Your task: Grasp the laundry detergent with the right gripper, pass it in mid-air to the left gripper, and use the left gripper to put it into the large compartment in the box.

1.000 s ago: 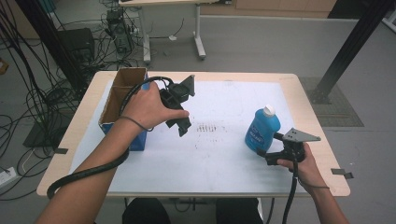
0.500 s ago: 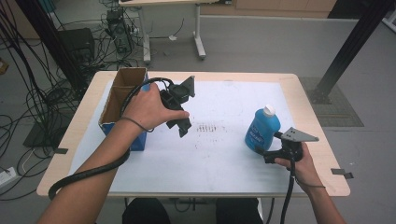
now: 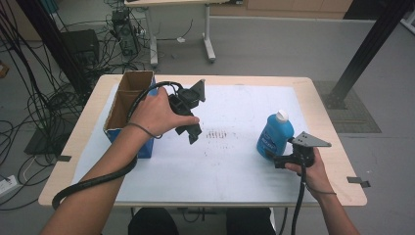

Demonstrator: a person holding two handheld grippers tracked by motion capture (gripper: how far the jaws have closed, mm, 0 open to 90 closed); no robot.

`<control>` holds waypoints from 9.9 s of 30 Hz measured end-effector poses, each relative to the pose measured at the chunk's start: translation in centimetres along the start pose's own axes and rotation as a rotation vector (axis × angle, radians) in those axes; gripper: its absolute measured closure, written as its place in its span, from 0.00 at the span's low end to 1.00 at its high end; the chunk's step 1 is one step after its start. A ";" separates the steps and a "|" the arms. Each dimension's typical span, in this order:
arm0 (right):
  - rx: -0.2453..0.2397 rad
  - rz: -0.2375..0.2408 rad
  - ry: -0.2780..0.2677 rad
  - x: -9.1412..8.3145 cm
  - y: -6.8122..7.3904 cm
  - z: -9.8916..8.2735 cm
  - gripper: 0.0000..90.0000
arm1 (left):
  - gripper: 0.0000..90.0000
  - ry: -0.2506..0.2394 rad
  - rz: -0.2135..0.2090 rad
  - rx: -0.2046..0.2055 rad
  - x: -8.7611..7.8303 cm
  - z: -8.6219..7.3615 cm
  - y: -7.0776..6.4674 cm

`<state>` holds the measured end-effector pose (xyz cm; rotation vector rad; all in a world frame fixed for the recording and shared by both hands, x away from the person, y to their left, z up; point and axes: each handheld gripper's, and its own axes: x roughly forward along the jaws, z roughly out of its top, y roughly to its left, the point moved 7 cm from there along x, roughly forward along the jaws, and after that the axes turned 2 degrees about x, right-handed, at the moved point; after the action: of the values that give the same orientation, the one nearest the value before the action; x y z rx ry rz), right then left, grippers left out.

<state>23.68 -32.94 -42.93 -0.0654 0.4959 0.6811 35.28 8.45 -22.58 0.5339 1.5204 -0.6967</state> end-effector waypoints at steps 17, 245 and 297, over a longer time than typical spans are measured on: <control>0.003 -0.001 -0.011 0.6 0.1 -0.2 0.08 | 0.08 0.002 0.001 -0.004 0.1 -0.1 0.2; -0.043 0.198 -0.089 1.0 1.0 1.5 0.47 | 0.08 -0.082 -0.022 0.208 -2.1 -0.5 -2.3; -0.267 0.632 0.033 5.5 6.1 5.8 0.47 | 0.09 -0.049 -0.018 0.669 -5.0 1.5 -10.3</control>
<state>26.04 -23.73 -39.73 -0.1744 0.4543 1.3662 29.51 0.57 -16.51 0.9923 1.2263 -1.2319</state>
